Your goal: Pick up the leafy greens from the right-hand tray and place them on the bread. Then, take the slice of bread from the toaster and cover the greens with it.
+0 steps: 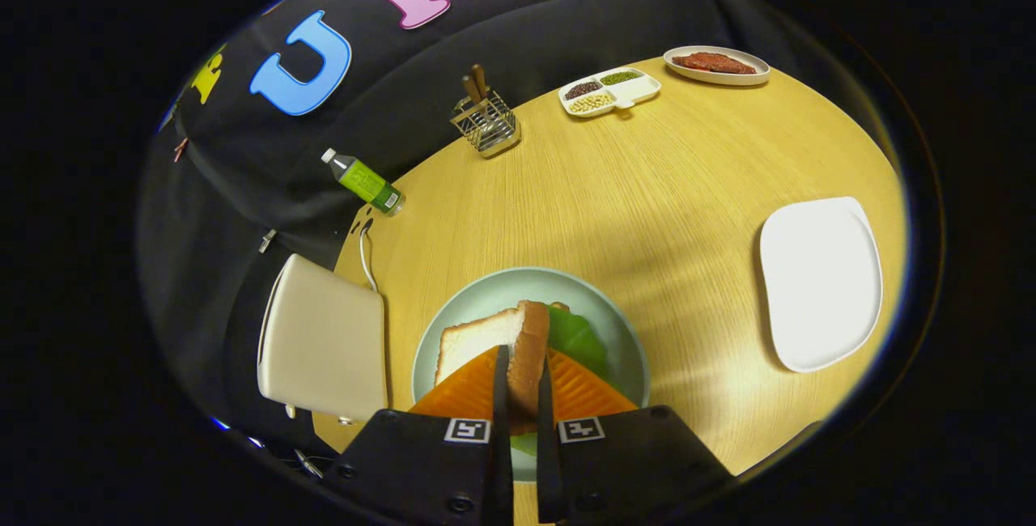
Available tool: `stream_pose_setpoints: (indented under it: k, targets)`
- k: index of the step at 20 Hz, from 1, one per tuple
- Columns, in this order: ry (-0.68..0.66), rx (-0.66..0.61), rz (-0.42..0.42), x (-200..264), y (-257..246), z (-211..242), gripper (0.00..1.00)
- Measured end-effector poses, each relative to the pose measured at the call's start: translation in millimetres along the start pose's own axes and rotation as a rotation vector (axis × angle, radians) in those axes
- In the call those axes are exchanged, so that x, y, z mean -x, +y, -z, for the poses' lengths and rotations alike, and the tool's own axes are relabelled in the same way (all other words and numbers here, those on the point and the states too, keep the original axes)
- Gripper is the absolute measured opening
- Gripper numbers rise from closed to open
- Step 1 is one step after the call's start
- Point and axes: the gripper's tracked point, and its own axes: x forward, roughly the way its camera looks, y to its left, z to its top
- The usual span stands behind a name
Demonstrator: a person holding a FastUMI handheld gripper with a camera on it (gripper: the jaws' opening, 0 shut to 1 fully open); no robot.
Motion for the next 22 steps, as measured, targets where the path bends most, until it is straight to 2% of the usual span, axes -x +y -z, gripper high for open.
stream_pose_setpoints:
  k: [3,6,9,10,13,15,17,19,22]
  targets:
    - [0.005,0.044,0.024,-1.4,-8.7,0.4,0.25]
    - [0.009,0.115,0.097,-0.7,-29.0,2.6,0.42]
    - [0.003,0.158,0.085,-0.2,-25.3,-1.2,0.6]
    - [-0.004,0.165,0.075,2.3,-21.8,-3.3,0.63]
    - [-0.051,0.211,0.069,11.2,-16.3,-15.2,0.92]
    - [-0.057,0.245,0.084,16.0,-19.4,-16.1,0.99]
    - [-0.063,0.249,0.092,23.9,-16.2,-12.0,0.99]
    - [-0.084,0.255,0.097,30.6,-22.6,-28.4,0.99]
    - [-0.114,0.306,0.095,53.2,-14.7,-31.3,0.99]
